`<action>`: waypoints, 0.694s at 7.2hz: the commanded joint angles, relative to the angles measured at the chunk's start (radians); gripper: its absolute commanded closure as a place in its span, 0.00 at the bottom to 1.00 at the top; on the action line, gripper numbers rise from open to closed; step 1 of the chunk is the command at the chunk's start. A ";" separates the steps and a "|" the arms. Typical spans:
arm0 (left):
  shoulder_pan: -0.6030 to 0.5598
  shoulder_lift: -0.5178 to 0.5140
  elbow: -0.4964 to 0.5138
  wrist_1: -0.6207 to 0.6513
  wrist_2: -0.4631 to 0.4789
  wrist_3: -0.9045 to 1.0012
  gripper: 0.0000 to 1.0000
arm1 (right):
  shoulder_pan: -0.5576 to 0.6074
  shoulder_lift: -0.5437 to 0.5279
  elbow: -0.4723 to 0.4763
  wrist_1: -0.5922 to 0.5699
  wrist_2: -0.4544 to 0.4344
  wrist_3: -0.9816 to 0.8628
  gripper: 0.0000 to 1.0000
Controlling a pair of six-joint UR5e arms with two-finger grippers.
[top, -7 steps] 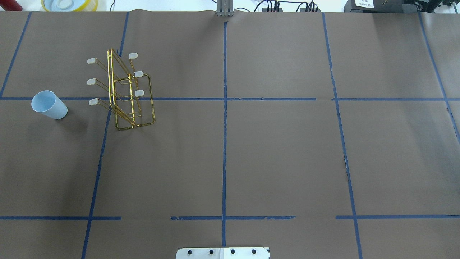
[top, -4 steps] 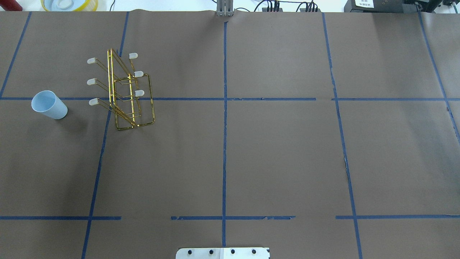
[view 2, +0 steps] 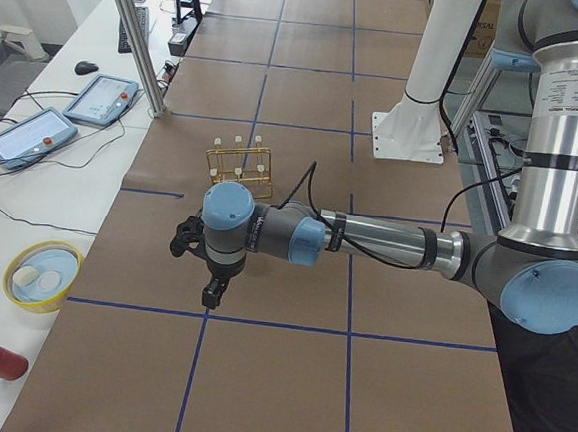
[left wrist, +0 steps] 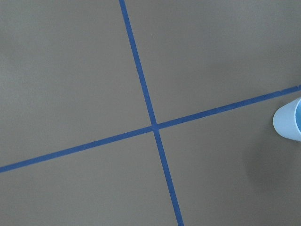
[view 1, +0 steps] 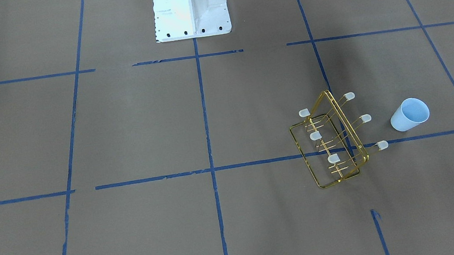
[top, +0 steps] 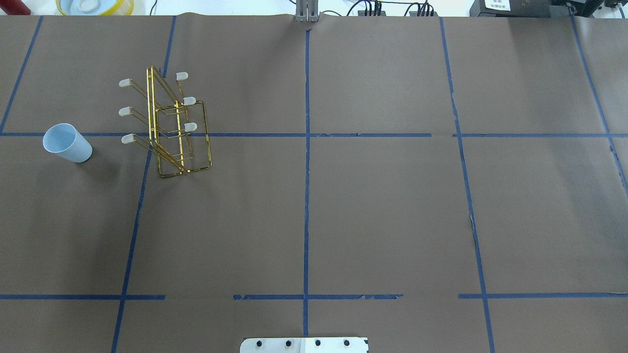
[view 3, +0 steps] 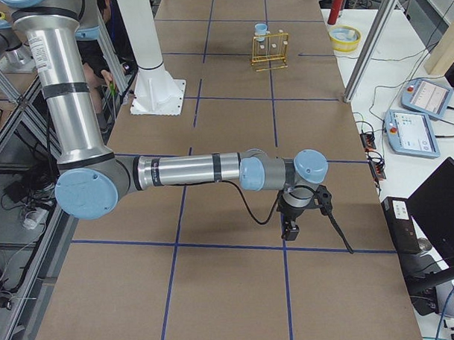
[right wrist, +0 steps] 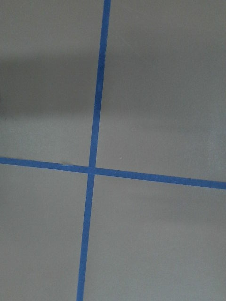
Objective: Hang cup on cup holder
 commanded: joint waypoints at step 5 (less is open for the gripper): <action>0.179 0.005 -0.095 -0.224 -0.051 -0.551 0.00 | 0.000 0.000 0.000 0.000 0.000 0.001 0.00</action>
